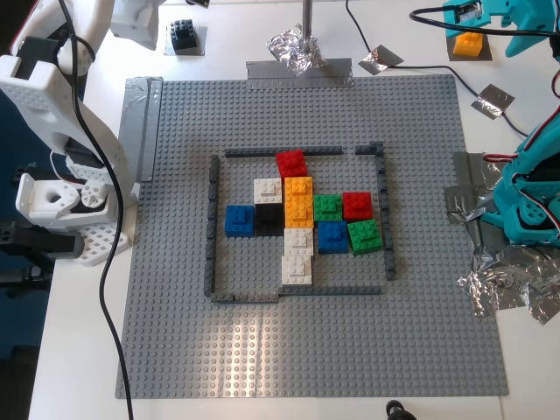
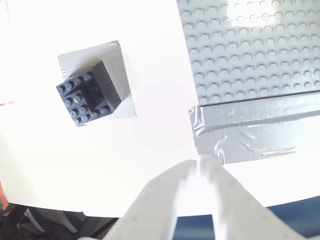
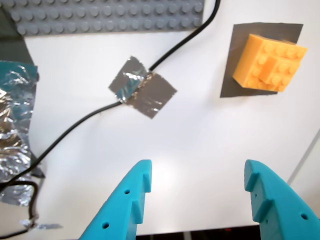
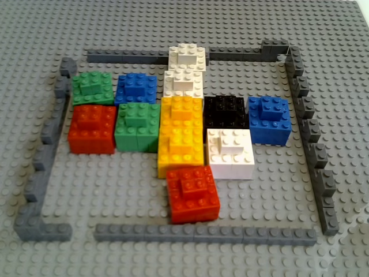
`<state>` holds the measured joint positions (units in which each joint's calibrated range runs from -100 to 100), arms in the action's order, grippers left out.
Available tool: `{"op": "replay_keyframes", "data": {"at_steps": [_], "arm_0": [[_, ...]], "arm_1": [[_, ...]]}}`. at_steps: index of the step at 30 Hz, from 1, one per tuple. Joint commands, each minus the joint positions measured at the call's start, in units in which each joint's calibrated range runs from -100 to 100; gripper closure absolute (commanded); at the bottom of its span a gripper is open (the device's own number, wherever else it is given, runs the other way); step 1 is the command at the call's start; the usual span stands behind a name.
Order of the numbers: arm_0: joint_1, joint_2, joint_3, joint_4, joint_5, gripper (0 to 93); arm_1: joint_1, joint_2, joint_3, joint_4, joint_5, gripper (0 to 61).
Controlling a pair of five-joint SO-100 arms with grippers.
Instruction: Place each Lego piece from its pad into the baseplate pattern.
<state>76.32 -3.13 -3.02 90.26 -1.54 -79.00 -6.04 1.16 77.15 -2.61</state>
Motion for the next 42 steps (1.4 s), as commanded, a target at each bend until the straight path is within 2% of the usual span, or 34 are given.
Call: {"op": "replay_keyframes", "data": {"at_steps": [1,16,25,29,35,39,40,42], "arm_0": [[0.3,-0.9,-2.0,0.3,0.1,72.1],[0.3,-0.4,-2.0,0.3,0.1,72.1],[0.3,-0.6,-2.1,0.3,0.1,72.1],[0.3,-0.3,-2.0,0.3,0.1,72.1],[0.4,-0.1,-2.0,0.3,0.1,71.9],[2.1,-0.1,-2.1,-0.3,-0.1,71.7],[2.4,0.4,-2.1,-0.1,-0.2,72.2],[2.4,1.7,-2.4,0.3,0.0,72.2]], "arm_1": [[19.0,-18.6,15.4,3.2,6.4,61.2],[19.1,-18.9,16.3,2.6,6.7,61.2],[18.2,-13.1,5.7,1.0,8.9,61.2],[16.3,-12.0,4.7,-0.4,9.9,61.2],[7.9,-8.0,1.9,-2.1,11.2,61.2],[6.1,-6.7,2.0,-5.4,9.2,59.8],[5.5,-5.9,2.0,-7.3,7.7,56.1],[5.3,-4.8,2.2,-8.9,7.6,55.0]]}}
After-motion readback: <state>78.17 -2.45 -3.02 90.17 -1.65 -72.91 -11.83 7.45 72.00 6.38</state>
